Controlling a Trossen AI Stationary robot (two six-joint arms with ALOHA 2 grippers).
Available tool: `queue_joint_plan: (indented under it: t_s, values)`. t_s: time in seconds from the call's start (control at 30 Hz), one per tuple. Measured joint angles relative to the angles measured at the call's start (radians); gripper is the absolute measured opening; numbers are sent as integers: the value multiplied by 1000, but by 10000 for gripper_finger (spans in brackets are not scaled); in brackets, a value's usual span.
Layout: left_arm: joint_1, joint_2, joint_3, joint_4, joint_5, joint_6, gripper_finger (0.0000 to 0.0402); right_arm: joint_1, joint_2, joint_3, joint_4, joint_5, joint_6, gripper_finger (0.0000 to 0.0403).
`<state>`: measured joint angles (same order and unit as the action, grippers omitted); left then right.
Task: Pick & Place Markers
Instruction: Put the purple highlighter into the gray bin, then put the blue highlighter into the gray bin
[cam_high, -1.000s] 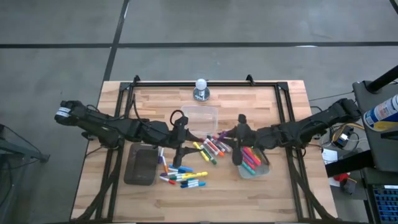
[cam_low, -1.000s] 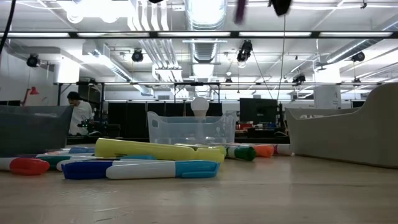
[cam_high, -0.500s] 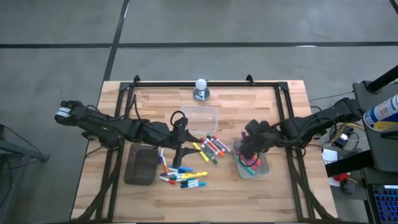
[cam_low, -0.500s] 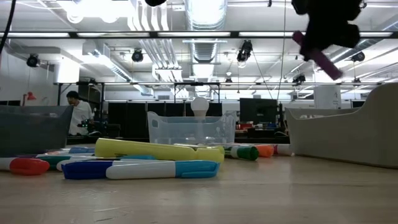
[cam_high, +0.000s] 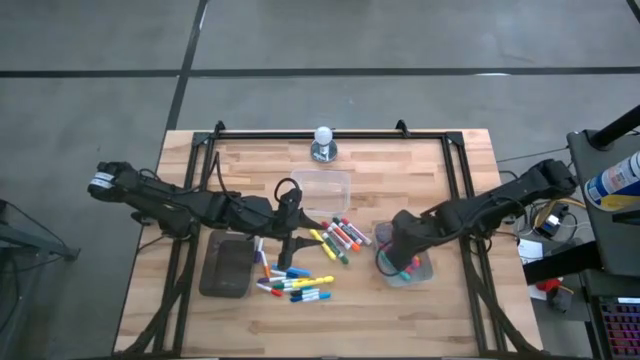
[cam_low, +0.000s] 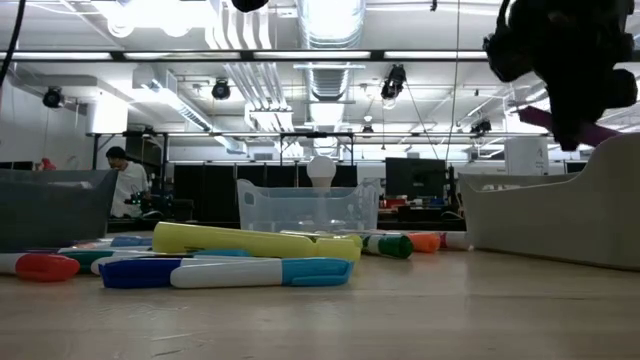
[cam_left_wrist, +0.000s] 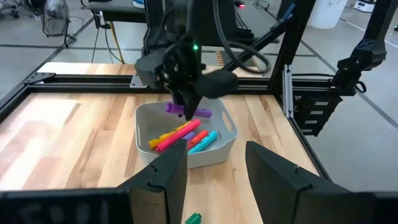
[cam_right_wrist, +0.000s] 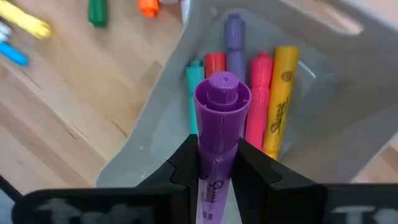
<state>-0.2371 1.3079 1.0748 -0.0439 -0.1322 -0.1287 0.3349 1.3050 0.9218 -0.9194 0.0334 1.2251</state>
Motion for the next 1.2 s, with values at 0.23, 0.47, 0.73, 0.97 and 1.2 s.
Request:
queue_joint_plan:
  t_s: [0.23, 0.47, 0.73, 0.97, 1.2]
  values:
    - [0, 0, 0, -3, 0, 0, 156, -2, 63, 0, -2, -39, -13, 64]
    - [0, 0, 0, -18, 0, 0, 156, -2, 96, 0, -5, -25, -69, 92]
    - [0, 0, 0, -29, 0, 0, 156, -2, 101, 0, -8, 20, -98, 155]
    - [-1, 0, 0, -103, 12, -2, 156, -1, 32, 34, -8, 93, -154, 192]
    - [-6, 0, 0, -321, 16, -1, 156, -1, -63, 133, -2, 311, -234, 196]
